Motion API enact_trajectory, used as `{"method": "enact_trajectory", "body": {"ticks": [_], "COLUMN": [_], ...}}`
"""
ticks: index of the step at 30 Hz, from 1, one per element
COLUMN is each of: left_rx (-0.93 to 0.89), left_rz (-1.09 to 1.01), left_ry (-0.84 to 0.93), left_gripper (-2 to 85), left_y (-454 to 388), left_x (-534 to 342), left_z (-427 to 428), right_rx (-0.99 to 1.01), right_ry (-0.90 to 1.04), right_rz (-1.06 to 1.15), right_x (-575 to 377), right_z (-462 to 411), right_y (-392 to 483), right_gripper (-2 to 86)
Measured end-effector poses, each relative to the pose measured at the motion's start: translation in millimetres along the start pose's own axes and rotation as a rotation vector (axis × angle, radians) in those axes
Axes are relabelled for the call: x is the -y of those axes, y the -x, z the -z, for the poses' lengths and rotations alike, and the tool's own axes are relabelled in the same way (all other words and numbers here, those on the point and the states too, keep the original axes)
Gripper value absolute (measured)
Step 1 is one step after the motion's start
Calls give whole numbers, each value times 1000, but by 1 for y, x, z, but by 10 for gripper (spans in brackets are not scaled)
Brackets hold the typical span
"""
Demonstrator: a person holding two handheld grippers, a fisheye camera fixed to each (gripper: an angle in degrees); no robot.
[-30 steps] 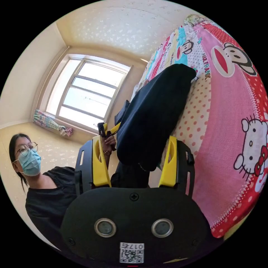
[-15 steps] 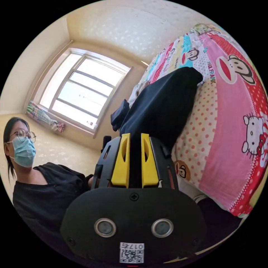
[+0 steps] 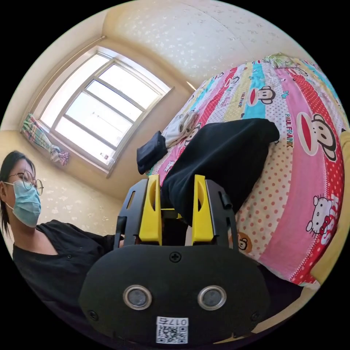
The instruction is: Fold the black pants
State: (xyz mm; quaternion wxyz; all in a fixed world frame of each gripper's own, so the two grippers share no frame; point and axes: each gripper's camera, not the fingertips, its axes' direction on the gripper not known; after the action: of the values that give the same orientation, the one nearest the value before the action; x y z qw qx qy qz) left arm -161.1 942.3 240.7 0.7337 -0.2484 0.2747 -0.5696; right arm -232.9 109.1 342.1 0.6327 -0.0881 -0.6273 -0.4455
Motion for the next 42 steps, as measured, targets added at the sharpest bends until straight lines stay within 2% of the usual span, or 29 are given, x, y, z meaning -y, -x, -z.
{"method": "enact_trajectory", "body": {"ticks": [2, 7, 9, 11, 14, 17, 19, 22, 25, 30, 33, 35, 37, 39, 42], "left_rx": [1, 158, 206, 229, 260, 234, 158, -37, 43, 151, 196, 171, 30, -31, 115], "left_rz": [-29, -247, -275, -278, -227, -27, 102, 178, 121, -39, -79, -55, -8, -26, -130], "left_ry": [1, 14, -13, -48, -88, -52, -90, -146, -127, -315, -257, -174, -43, -69, -50], "left_gripper": [74, 71, 70, 68, 67, 67, 67, 69, 75, 131, 143, 135, 81, 66, 63], "left_y": [-16, -95, -107, -108, -80, -12, 37, 62, 39, -11, -20, -11, 0, -13, -47], "left_x": [8, 57, 70, 74, 59, 35, 9, -5, 1, 17, 44, 61, 76, 72, 63], "left_z": [9, 36, 56, 81, 111, 113, 117, 135, 158, 216, 211, 191, 157, 152, 140], "right_rx": [-161, -374, -327, -180, -136, -192, -123, 124, 212, 142, 152, 225, 243, 146, -4], "right_ry": [-54, -24, -27, 9, 96, 299, 383, 296, 221, 103, 78, 146, 170, 189, 181], "right_rz": [58, 83, 43, 13, 41, 34, 9, -144, -157, -192, -234, -256, -261, -242, -126], "right_x": [0, 28, 36, 43, 40, 27, 15, -1, -11, -27, -37, -44, -45, -42, -41], "right_z": [4, -14, -17, -26, -56, -109, -136, -126, -95, -44, -41, -64, -76, -68, -38], "right_y": [18, 28, 21, 18, 19, 1, -21, -59, -74, -85, -94, -103, -106, -99, -81], "right_gripper": [83, 48, 41, 36, 33, 31, 30, 32, 38, 75, 150, 177, 180, 168, 129]}}
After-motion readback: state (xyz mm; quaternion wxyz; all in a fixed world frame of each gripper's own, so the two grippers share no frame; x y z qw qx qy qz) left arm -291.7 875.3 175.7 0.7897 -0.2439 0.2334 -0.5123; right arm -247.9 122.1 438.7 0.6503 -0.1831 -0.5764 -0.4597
